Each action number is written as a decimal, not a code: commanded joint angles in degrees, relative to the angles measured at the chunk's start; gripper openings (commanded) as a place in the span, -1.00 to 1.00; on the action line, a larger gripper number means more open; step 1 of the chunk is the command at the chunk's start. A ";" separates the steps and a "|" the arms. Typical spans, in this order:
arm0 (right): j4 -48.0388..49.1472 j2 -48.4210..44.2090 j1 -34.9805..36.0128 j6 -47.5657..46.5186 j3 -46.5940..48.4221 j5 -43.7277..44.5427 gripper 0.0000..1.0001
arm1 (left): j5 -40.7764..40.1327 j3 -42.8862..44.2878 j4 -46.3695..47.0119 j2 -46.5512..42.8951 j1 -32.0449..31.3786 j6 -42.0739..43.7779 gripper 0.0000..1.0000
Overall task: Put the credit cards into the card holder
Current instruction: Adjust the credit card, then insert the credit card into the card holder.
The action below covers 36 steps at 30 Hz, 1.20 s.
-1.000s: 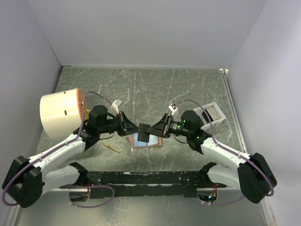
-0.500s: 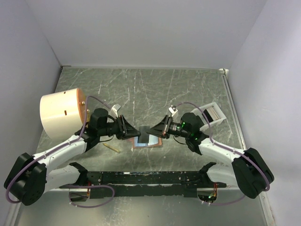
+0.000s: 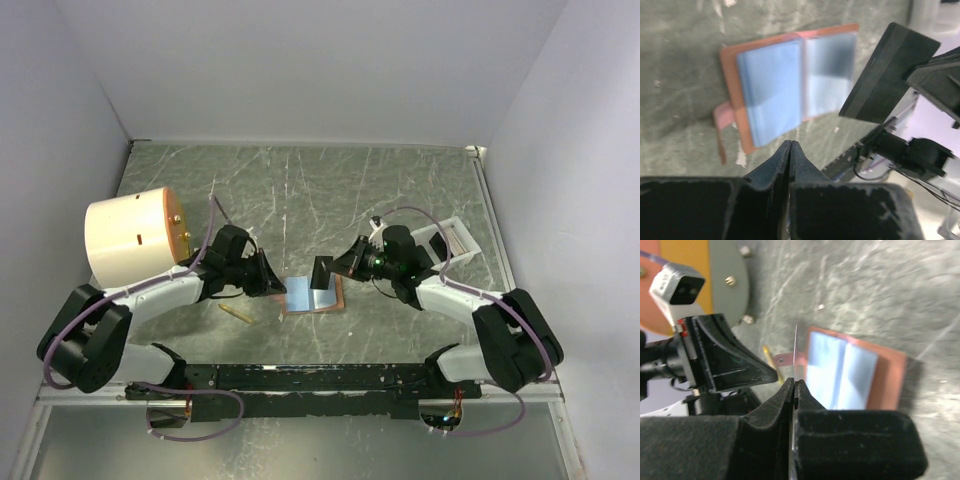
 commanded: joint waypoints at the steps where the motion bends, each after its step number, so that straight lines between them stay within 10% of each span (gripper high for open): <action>1: -0.89 2.97 -1.50 -6.72 1.10 3.92 -1.00 | -7.28 1.82 -2.56 2.44 0.41 5.12 -0.80; 36: 17.59 16.18 -1.73 -4.56 -4.66 -2.73 -1.00 | -8.74 -1.83 0.81 8.82 0.42 6.81 -0.81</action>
